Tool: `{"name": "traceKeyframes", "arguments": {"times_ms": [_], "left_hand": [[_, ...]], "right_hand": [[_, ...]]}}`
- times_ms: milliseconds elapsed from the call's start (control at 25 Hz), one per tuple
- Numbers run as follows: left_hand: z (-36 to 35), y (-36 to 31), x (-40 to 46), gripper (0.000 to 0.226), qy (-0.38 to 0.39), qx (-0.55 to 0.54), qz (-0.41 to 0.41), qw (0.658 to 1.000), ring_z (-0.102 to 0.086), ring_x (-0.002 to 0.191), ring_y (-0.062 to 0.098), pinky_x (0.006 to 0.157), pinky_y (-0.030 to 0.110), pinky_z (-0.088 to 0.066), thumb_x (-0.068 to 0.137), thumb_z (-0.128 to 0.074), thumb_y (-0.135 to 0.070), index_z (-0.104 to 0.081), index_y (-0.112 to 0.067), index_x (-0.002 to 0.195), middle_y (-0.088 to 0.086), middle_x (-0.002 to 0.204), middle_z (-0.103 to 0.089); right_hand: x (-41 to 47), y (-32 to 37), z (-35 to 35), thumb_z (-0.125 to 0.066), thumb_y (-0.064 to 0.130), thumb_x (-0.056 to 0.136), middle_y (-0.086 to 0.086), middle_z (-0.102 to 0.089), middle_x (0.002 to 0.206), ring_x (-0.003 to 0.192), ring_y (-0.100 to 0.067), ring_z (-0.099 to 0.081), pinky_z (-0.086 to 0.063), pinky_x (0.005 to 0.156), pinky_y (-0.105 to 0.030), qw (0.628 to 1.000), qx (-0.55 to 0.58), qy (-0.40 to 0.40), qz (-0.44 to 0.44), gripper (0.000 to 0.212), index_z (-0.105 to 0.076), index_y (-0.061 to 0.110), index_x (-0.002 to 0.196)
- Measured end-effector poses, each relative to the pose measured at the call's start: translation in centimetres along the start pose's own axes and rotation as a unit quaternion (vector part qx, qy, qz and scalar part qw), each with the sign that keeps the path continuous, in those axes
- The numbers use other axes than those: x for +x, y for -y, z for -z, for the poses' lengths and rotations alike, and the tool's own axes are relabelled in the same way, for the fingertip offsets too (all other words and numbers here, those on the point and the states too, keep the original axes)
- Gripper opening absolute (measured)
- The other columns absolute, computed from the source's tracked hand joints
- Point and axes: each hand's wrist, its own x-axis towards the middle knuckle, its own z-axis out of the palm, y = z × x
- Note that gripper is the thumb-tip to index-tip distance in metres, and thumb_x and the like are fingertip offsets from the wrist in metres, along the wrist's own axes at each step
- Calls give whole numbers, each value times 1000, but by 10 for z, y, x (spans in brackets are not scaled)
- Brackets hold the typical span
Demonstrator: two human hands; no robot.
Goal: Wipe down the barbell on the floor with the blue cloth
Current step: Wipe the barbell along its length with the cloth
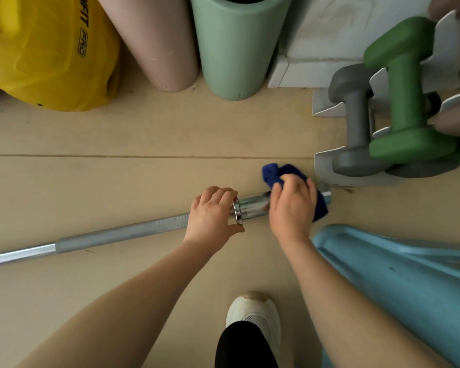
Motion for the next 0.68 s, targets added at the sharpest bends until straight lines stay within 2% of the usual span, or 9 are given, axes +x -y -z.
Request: {"name": "traceKeyframes", "arguments": {"times_ms": [160,280,360,440,480,560,680], "left_hand": [[8,3,12,60,27,-5,21,999,-27,134,20,103,31,-26,77,-68,-39,-44,-18,129,-6,134,-50],[12,3,14,65,40,-10,16,999,-29,132,20,103,32,-27,77,-69,-44,-42,-19,131,-6,136,-48],[12,4,12,68,47,-10,9,999,-27,134,21,105,33,-26,78,-68,-45,-39,-20,134,-7,140,-45],[11,3,10,67,44,-18,11,999,-26,135,21,105,33,-26,79,-67,-44,-37,-21,135,-8,142,-43],[10,3,10,67,41,-22,12,999,-26,135,21,105,33,-26,79,-66,-44,-37,-21,135,-8,142,-43],[9,4,11,66,35,-28,12,999,-27,134,21,104,34,-27,80,-66,-44,-37,-21,134,-8,141,-43],[8,5,11,66,32,-29,8,999,-28,133,21,104,34,-28,79,-67,-43,-38,-21,134,-8,140,-44]], "right_hand": [[-32,39,-10,-34,27,87,-11,-70,103,111,-25,-61,-23,106,-36,992,23,81,92,36,-60,5,100],[-29,13,-6,-34,28,88,-9,-68,115,119,-22,-57,-25,108,-37,990,-7,67,125,36,-57,6,106],[-23,-17,3,-38,21,90,-11,-62,126,125,-27,-52,-32,107,-43,1000,-10,3,15,29,-54,4,107],[-15,-29,11,-41,12,94,-18,-51,135,127,-35,-46,-39,102,-44,980,103,-45,-167,26,-49,-1,115],[-9,-26,12,-39,10,96,-20,-48,135,125,-36,-47,-39,99,-41,944,191,-65,-260,29,-45,-2,121],[8,-11,14,-34,14,98,-21,-48,133,118,-36,-51,-39,95,-37,835,314,-120,-435,35,-36,0,130],[21,-1,17,-31,21,100,-17,-48,136,117,-33,-51,-40,96,-38,676,411,-151,-592,39,-32,5,135]]}}
